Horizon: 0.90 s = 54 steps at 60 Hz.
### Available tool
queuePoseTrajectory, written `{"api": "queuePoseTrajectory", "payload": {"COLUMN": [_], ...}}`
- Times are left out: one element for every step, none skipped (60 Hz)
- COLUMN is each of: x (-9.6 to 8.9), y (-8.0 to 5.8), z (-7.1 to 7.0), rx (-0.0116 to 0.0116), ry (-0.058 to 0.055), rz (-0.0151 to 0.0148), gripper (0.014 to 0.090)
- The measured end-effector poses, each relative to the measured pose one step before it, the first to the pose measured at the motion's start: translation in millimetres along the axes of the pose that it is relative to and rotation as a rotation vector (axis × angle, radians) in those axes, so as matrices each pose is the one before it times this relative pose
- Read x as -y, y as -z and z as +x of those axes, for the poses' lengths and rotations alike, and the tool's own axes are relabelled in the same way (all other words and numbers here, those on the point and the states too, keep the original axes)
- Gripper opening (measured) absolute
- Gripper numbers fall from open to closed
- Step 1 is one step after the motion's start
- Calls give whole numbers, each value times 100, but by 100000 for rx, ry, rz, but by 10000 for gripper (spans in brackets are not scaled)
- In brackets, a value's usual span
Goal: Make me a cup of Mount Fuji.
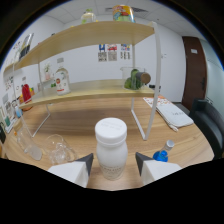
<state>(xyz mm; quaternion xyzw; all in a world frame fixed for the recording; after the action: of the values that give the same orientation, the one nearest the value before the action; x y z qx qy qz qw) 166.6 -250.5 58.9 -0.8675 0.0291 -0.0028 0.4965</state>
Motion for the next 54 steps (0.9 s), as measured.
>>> {"api": "queuePoseTrajectory", "payload": {"x": [189, 190, 204, 231, 187, 108, 112, 128, 161, 149, 75, 21, 12, 66, 60, 62, -8, 51, 47, 58, 13, -61, -46, -57, -64, -59, -47, -23, 0, -15, -10, 12, 6, -43, -47, -16, -20, -18, -52, -91, -128, -130, -98, -92, -14, -4, -41, -60, -99, -105, -107, -106, -106, -115], "y": [350, 383, 414, 450, 375, 428, 435, 438, 481, 477, 485, 491, 483, 509, 492, 476, 450, 463, 453, 441, 401, 362, 326, 312, 253, 250, 265, 218, 211, 185, 163, 155, 137, 120, 105, 118, 108, 90, 56, 53, 51, 73, 76, 107, 55, 37, 54, 42, 19, 50, 28, 20, 11, 18], "z": [16, -6, 2, 9, -91, -130, -2, -5, -63, -135, -130, -142, -160, -216, -269, -317, -363, -325, -373, -439, -443, -410, -373, -369, -422, -420, -424, -491, -484, -432, -338, -297, -264, -301, -298, -288, -241, -184, -206, -189, -176, -177, -151, -131, -137, -129, -79, -95, -130, -151, -132, -95, -51, -55], "rx": [-439, -452, -576, -735, -454, -419, -772, -885, -766, -507, -488, -557, -587, -392, -135, 57, 0, -37, 96, 355, 387, 285, 167, 55, 54, 242, 409, 641, 724, 690, 427, 130, 16, 31, 150, 237, 171, 29, 43, 66, 83, 22, 3, 54, 3, -53, -210, -150, 89, 242, 201, 16, -168, -159], "ry": [80, 196, 205, 201, 410, 479, 531, 403, 294, 295, 366, 307, 153, 51, 55, 173, 167, 145, -47, -17, 53, 113, 92, -22, -142, -218, -288, -425, -354, -291, -217, -205, -170, -156, -66, -47, -57, -56, -160, -250, -266, -198, 4, 164, 258, 308, 415, 362, 220, 24, 19, 132, 321, 560], "rz": [-144, -172, -230, -187, -365, -680, -743, -600, -495, -524, -788, -971, -1006, -789, -707, -617, -586, -567, -421, -383, -430, -524, -600, -611, -637, -572, -457, -294, -239, -210, -112, 30, 57, -66, -154, -304, -131, -53, -91, -274, -407, -385, -271, -38, 90, 119, 134, -14, -223, -337, -271, -222, -212, -214], "gripper": [812, 840, 855, 859, 863, 863, 861, 861, 861, 860, 857, 856, 854, 859, 860, 860, 862, 858, 859, 860, 857, 859, 857, 859, 858, 857, 857, 858, 856, 857, 858, 858, 858, 858, 857, 858, 857, 857, 859, 857, 857, 857, 858, 857, 856, 857, 855, 856, 857, 857, 856, 858, 859, 857]}}
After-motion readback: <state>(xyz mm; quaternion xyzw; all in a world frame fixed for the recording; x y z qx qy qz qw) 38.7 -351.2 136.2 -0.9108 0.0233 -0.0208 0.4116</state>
